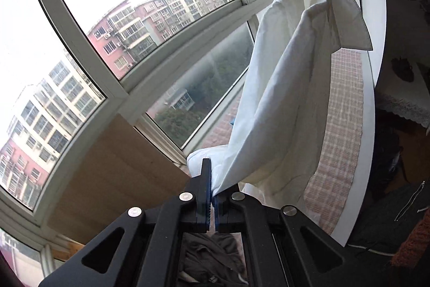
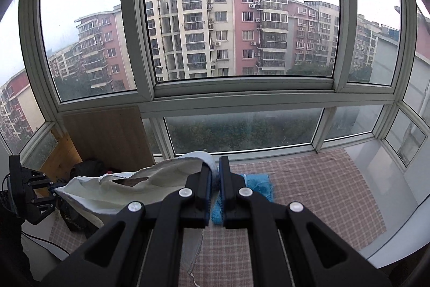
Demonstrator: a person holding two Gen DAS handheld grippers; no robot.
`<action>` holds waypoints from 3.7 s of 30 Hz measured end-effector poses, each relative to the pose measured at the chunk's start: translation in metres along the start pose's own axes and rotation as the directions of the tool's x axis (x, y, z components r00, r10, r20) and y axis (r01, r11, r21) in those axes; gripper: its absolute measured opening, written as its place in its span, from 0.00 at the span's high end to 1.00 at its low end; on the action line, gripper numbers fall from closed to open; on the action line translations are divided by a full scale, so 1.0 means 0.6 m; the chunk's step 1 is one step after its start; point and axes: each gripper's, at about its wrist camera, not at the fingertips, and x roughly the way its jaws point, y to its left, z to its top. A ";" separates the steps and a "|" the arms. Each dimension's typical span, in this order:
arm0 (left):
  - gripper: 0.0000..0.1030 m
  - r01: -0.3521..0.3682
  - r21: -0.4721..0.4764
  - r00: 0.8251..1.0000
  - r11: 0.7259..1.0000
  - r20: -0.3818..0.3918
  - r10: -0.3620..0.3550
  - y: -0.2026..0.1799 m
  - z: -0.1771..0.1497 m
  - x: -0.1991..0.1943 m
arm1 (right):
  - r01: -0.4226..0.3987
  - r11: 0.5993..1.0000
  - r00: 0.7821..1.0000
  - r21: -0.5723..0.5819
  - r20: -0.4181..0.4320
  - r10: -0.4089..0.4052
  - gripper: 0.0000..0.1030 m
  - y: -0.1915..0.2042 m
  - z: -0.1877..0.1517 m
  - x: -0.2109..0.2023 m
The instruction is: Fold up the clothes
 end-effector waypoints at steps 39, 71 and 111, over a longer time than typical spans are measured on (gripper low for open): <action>0.99 0.141 -0.260 0.755 0.955 -0.596 -0.274 0.060 -0.334 0.783 | -0.017 0.999 0.898 -0.042 -0.441 -0.003 0.95 0.076 -0.242 0.962; 0.93 0.233 -0.366 0.714 0.901 -0.565 -0.414 0.040 -0.358 0.813 | -0.099 0.992 0.699 0.081 -0.704 0.127 0.85 0.046 -0.253 1.027; 0.60 0.051 -0.648 0.643 0.760 -0.561 -0.521 -0.187 -0.378 0.587 | -0.228 0.965 0.673 0.130 -0.695 0.253 0.63 0.091 -0.681 0.600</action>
